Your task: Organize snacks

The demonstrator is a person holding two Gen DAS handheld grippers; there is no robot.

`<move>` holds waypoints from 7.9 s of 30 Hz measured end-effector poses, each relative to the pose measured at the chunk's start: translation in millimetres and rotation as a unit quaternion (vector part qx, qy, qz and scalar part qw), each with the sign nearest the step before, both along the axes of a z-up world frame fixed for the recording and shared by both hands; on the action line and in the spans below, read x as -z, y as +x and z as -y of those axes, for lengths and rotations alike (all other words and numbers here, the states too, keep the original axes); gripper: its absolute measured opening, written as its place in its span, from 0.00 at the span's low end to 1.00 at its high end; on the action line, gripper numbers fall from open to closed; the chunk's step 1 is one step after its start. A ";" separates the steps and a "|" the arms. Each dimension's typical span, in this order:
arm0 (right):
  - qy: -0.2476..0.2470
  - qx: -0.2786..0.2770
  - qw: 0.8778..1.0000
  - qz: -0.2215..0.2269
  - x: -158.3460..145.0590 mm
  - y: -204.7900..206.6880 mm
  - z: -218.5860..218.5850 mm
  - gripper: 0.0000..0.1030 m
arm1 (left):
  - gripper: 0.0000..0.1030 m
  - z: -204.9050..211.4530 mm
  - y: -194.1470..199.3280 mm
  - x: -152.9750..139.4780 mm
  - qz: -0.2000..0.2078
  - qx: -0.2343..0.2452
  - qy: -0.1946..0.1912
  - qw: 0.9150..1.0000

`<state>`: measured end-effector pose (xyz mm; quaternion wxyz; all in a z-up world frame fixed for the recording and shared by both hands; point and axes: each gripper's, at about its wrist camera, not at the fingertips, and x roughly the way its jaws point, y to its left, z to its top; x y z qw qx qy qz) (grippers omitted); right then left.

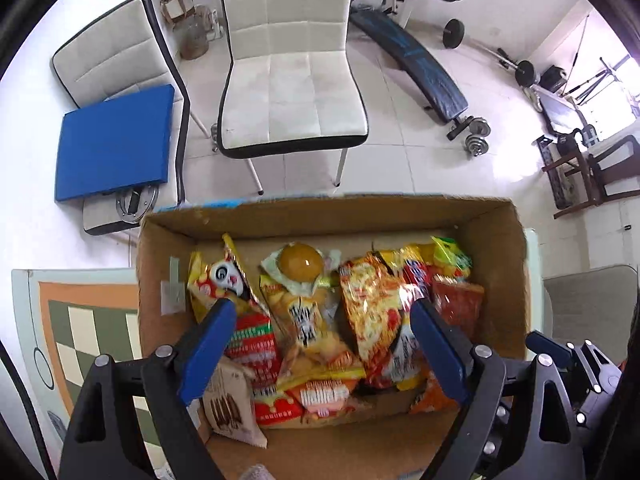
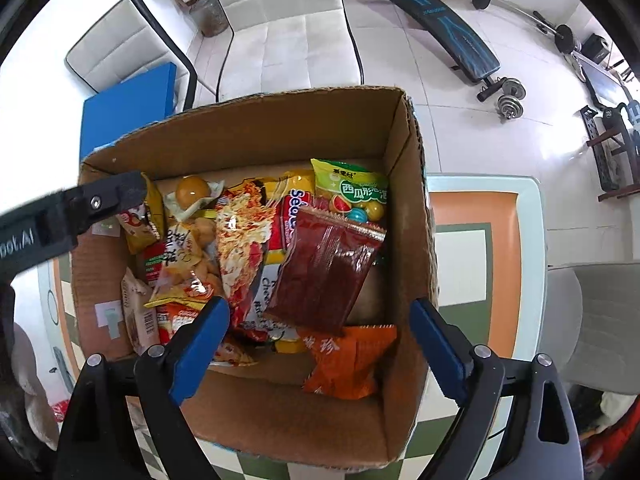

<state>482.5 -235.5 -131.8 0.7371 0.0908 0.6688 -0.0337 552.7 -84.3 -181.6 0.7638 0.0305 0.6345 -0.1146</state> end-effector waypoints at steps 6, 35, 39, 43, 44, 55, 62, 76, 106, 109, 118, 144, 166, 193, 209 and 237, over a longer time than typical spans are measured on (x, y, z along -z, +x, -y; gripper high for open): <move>0.007 0.005 1.000 0.027 -21.6 -27.1 -12.6 0.91 | 0.86 -18.2 -43.3 -19.4 0.023 -0.015 -0.010 1.000; 0.092 0.162 0.982 -0.025 64.9 -221.1 -2.5 0.91 | 0.86 -223.0 -272.0 87.3 -0.064 -0.325 0.023 0.943; 0.095 0.206 0.972 -0.053 98.8 -226.1 5.9 0.91 | 0.86 -261.7 -286.5 125.7 -0.108 -0.390 0.024 0.914; 0.078 0.235 0.967 -0.064 121.3 -222.1 10.4 0.91 | 0.86 -284.1 -292.1 150.0 -0.131 -0.417 0.049 0.898; 0.072 0.238 0.966 -0.064 124.5 -219.7 10.9 0.91 | 0.86 -288.7 -293.6 155.1 -0.138 -0.422 0.052 0.895; -0.005 0.215 0.973 -0.080 144.5 -192.4 -1.7 0.75 | 0.88 -293.6 -297.5 185.6 -0.176 -0.395 0.026 0.901; -0.039 0.161 0.984 -0.063 140.3 -197.8 -17.9 0.55 | 0.65 -260.4 -287.8 178.5 -0.154 -0.347 0.038 0.924; 0.011 0.106 0.991 -0.074 133.0 -228.5 -26.6 0.10 | 0.65 -134.4 -303.1 152.0 -0.124 -0.217 0.029 0.968; -0.039 -0.049 0.994 -0.088 139.0 -200.0 -128.2 0.37 | 0.65 -54.9 -288.6 148.2 -0.121 -0.114 0.068 0.984; -0.032 -0.064 0.994 -0.083 137.4 -214.3 -139.1 0.34 | 0.65 -52.6 -293.1 154.5 -0.124 -0.105 0.070 0.984; 0.001 -0.058 0.996 -0.063 123.8 -217.2 -125.3 0.11 | 0.65 -48.6 -288.0 153.1 -0.130 -0.077 0.072 0.986; -0.078 -0.118 0.985 -0.101 185.3 -187.6 -140.2 0.32 | 0.65 -74.7 -289.7 169.8 -0.137 -0.095 0.069 0.984; 0.009 -0.043 0.999 -0.008 127.0 -260.7 -66.0 0.03 | 0.65 -61.8 -280.3 123.7 -0.110 -0.079 0.035 0.990; 0.083 0.003 0.985 0.148 -100.9 -151.2 -33.8 0.03 | 0.65 -55.8 -136.9 -50.1 -0.008 -0.053 -0.069 0.996; 0.080 0.030 0.993 0.080 3.4 -62.2 -23.8 0.03 | 0.65 -56.0 -66.7 69.3 -0.149 -0.068 -0.041 0.986; 0.047 -0.003 0.989 0.138 -47.9 -99.3 -39.0 0.94 | 0.91 -84.8 -109.9 -41.0 0.040 -0.060 -0.031 0.997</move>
